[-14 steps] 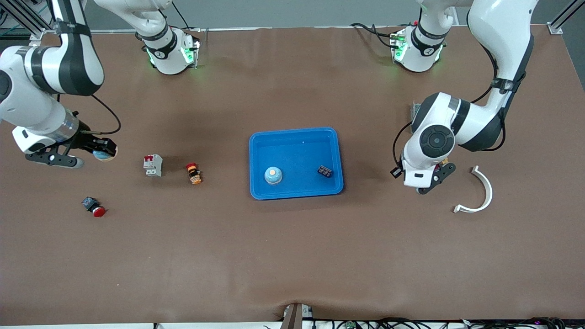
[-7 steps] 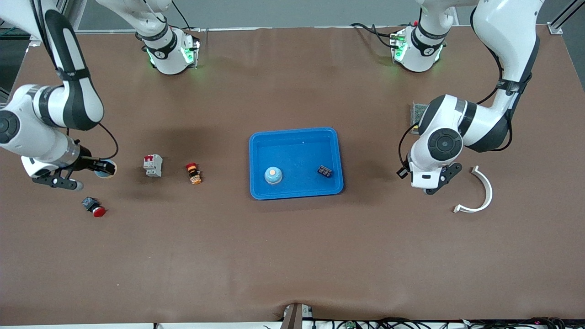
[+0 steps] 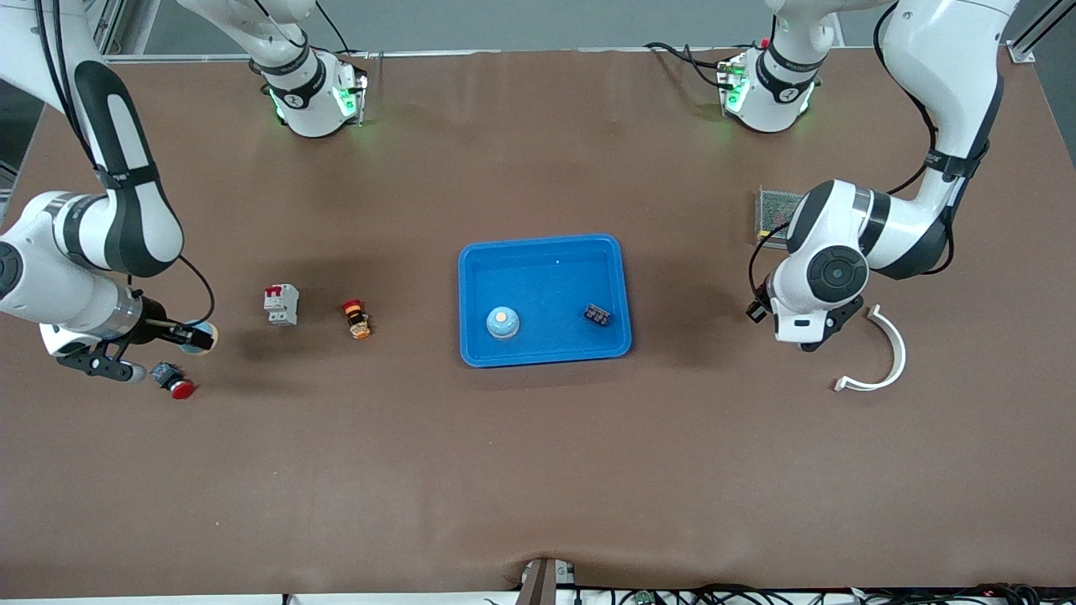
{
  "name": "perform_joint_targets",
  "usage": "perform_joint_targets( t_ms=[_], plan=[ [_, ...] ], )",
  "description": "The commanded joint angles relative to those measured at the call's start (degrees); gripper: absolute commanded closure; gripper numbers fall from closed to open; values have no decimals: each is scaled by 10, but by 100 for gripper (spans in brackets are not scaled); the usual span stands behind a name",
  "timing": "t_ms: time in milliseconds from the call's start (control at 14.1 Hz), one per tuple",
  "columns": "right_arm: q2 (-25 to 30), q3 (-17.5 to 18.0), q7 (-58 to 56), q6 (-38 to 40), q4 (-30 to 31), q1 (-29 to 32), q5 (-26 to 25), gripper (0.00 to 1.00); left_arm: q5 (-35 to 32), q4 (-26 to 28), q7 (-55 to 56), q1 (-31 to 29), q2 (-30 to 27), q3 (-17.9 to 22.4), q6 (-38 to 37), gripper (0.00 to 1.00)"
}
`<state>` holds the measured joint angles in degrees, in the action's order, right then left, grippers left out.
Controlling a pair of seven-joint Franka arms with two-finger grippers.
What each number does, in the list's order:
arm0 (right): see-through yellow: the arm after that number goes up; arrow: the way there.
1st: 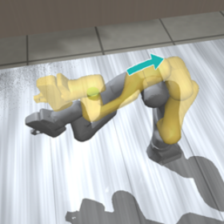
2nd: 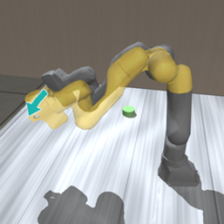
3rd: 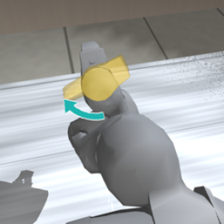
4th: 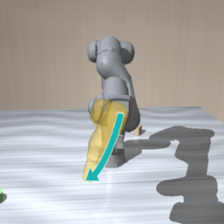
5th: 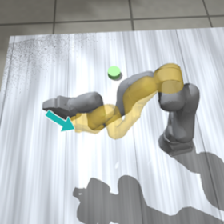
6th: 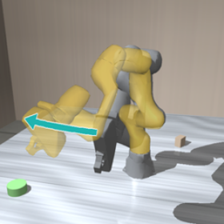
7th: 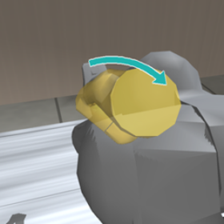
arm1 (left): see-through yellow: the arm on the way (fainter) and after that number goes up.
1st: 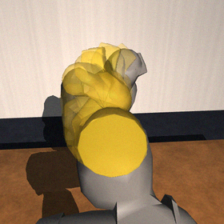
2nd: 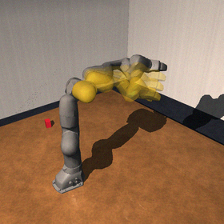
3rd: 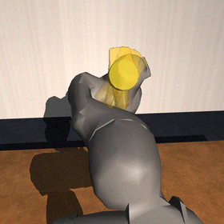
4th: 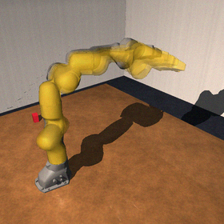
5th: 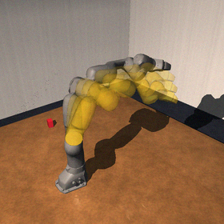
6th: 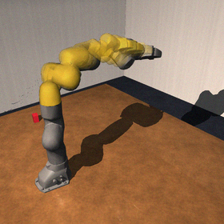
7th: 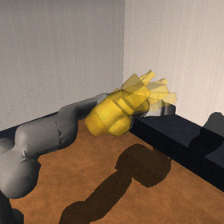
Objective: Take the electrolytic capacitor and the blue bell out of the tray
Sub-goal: 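Release the capacitor with the left gripper while the right gripper releases the bell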
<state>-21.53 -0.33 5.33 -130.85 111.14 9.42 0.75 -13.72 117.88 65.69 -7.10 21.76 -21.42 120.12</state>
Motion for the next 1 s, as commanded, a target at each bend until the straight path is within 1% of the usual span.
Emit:
perform_joint_targets(
  t_ms=[0, 71, 213, 355, 569, 924],
  plan=[
    [-39, 11, 5, -31, -19, 16, 6, 100, -13, 54, -9, -33, -8, -5, 58, 100],
    [-51, 11, 5, -42, -19, 17, 12, 100, -13, 63, -18, -33, -7, -5, 60, 100],
    [-71, 11, 5, -56, -18, 17, 41, 100, -14, 76, -22, -32, -7, -5, 60, 100],
    [-83, 11, 5, -66, -15, 16, 63, 100, -41, 89, -22, -34, -7, -6, 64, 100],
    [-98, 11, 4, -84, -13, 13, 66, 100, -54, 103, -22, -34, 2, -6, 85, 100],
    [-109, 9, 2, -94, -10, 16, 65, 100, -55, 102, -21, -34, 24, -6, 96, 100]
  ],
)
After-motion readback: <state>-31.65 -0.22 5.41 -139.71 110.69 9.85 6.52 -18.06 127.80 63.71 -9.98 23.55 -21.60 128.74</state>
